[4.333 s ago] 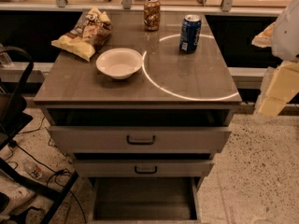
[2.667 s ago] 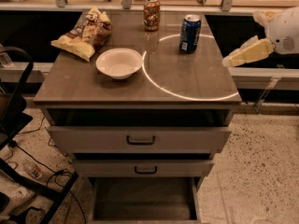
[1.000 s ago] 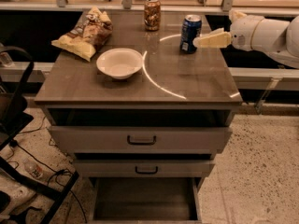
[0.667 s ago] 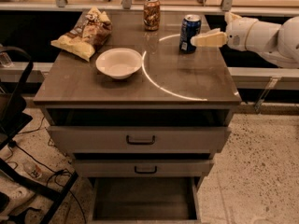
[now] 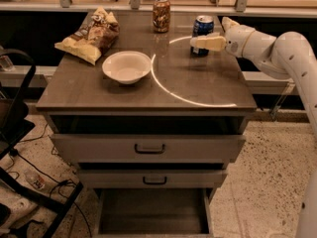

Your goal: Place pepsi can into bottom drawer

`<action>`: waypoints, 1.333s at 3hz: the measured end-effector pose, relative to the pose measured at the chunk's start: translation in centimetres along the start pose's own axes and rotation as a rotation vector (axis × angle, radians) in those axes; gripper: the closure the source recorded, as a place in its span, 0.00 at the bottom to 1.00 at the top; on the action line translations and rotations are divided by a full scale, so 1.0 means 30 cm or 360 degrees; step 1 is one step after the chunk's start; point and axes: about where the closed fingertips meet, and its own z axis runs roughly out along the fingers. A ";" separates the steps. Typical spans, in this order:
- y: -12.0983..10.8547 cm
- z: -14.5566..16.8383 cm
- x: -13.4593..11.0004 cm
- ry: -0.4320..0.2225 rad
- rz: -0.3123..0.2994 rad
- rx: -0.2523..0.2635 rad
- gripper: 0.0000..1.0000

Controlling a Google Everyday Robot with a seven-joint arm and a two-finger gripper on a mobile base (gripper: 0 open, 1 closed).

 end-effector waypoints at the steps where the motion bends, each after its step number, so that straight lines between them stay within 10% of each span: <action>1: 0.018 0.066 0.004 -0.0077 0.0011 -0.0036 0.18; 4: 0.041 0.098 -0.005 -0.0080 0.0013 -0.0063 1.00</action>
Offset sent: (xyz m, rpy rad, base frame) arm 0.0094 0.0172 -0.0014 0.0367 -0.0268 0.0249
